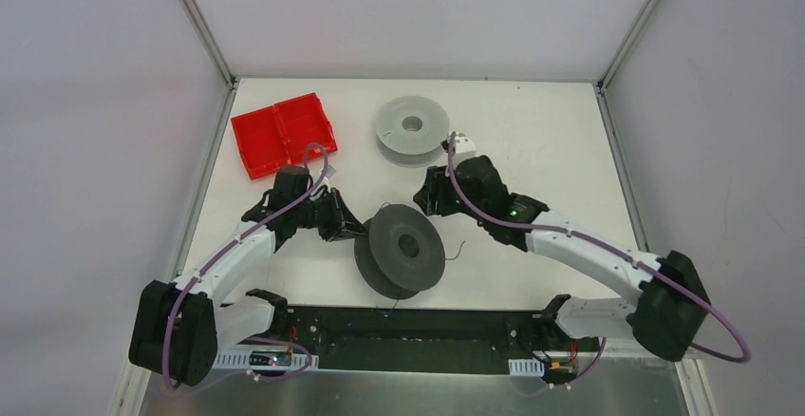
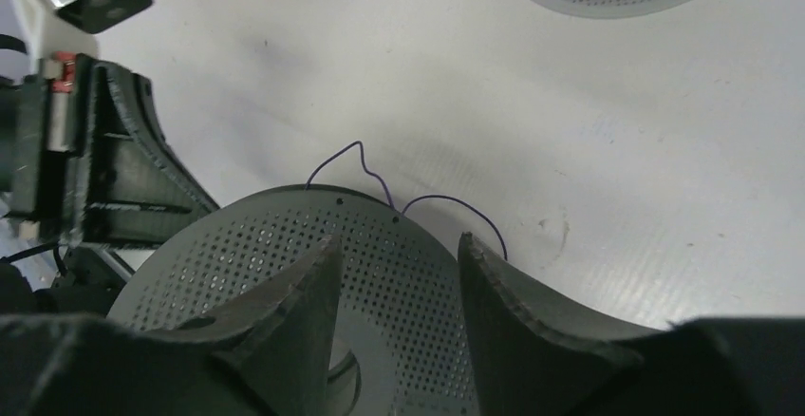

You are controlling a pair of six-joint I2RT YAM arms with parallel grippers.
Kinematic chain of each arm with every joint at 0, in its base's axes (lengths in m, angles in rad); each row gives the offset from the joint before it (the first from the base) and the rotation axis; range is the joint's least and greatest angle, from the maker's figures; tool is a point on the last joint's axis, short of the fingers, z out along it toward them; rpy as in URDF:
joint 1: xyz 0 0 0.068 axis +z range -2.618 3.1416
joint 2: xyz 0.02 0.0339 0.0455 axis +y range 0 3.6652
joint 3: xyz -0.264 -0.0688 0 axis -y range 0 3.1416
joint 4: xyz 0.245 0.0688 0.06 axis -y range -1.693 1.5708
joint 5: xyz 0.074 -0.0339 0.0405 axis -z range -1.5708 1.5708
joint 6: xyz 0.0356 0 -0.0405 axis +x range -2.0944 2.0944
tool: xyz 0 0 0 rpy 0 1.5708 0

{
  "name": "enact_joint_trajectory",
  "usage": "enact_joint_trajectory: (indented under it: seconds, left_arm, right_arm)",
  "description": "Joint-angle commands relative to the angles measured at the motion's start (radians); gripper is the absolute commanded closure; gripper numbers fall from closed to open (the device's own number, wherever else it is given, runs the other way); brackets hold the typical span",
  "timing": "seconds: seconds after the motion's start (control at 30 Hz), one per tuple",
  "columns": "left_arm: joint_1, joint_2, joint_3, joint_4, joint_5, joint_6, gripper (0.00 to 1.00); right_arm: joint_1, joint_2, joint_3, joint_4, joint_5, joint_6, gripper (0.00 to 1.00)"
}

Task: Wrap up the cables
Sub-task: Wrap the cable around the cable reel.

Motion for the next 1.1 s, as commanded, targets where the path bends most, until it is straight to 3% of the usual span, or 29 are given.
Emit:
enact_joint_trajectory:
  seconds: [0.0, 0.17, 0.43, 0.5, 0.7, 1.07]
  left_arm:
    - [-0.007, -0.026, 0.018, 0.023, -0.042, -0.046, 1.0]
    - [-0.008, -0.05, 0.017, 0.023, -0.063, -0.11, 1.0]
    - [-0.007, -0.052, 0.028, 0.004, -0.068, -0.121, 1.0]
    - [-0.006, -0.053, 0.028, 0.0, -0.07, -0.123, 1.0]
    - [-0.007, -0.065, 0.038, -0.014, -0.072, -0.12, 1.0]
    - [-0.007, -0.08, 0.036, -0.038, -0.078, -0.111, 1.0]
  right_arm:
    - [-0.002, -0.155, 0.018, -0.157, -0.006, -0.076, 0.49]
    - [0.092, -0.357, -0.101, -0.075, -0.133, -0.255, 0.51]
    - [0.545, -0.509, -0.353, 0.193, -0.1, -0.844, 0.51]
    - [0.636, -0.481, -0.382, 0.247, -0.002, -0.947, 0.51]
    - [0.81, -0.26, -0.294, 0.196, 0.228, -1.138, 0.53]
    - [0.869, -0.06, -0.262, 0.229, 0.347, -1.223, 0.56]
